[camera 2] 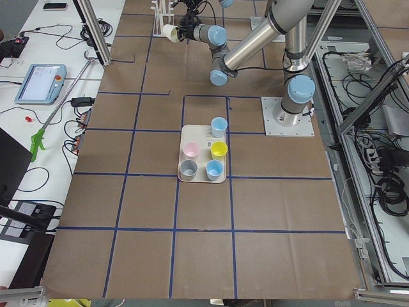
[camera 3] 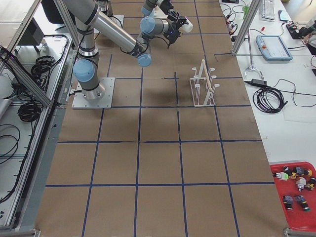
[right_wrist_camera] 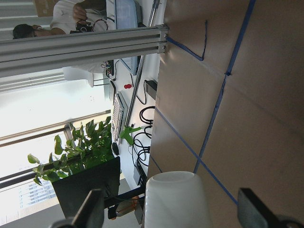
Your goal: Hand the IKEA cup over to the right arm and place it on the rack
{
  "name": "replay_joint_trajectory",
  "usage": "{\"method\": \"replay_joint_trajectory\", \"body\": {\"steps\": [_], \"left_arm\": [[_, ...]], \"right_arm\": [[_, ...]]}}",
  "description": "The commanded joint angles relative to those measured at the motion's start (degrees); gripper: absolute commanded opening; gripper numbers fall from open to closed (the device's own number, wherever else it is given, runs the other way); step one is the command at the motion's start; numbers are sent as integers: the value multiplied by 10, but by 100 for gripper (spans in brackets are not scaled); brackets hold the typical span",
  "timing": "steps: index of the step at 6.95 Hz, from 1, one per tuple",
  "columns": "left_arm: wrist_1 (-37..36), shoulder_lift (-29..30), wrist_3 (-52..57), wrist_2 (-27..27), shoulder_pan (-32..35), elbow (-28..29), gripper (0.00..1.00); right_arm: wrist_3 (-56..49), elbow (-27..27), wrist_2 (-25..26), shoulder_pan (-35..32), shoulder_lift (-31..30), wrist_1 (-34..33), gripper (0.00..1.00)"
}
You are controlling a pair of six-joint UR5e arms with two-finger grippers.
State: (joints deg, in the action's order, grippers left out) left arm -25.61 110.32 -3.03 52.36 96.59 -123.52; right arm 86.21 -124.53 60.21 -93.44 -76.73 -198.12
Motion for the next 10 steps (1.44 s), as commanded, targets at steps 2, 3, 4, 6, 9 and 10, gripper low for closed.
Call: {"method": "replay_joint_trajectory", "body": {"steps": [2, 3, 4, 6, 9, 10], "left_arm": [[-2, -3, -3, -21, 3, -4, 1], [-2, -4, -4, -21, 3, -4, 2], [-2, -4, -4, -21, 3, -4, 2], [-2, -4, -3, -21, 3, -4, 3], [-2, -4, -4, -21, 3, -3, 3], [-2, -4, -4, -20, 3, -4, 3]], "right_arm": [[-65, 31, -72, 0, 46, 13, 100], [-67, 37, -73, 1, 54, 14, 100], [-64, 37, -85, 1, 55, 14, 100], [-65, 35, -100, -1, 54, 37, 99], [-64, 46, -99, -2, 56, 41, 99], [-64, 54, -99, -5, 67, 44, 99]]}}
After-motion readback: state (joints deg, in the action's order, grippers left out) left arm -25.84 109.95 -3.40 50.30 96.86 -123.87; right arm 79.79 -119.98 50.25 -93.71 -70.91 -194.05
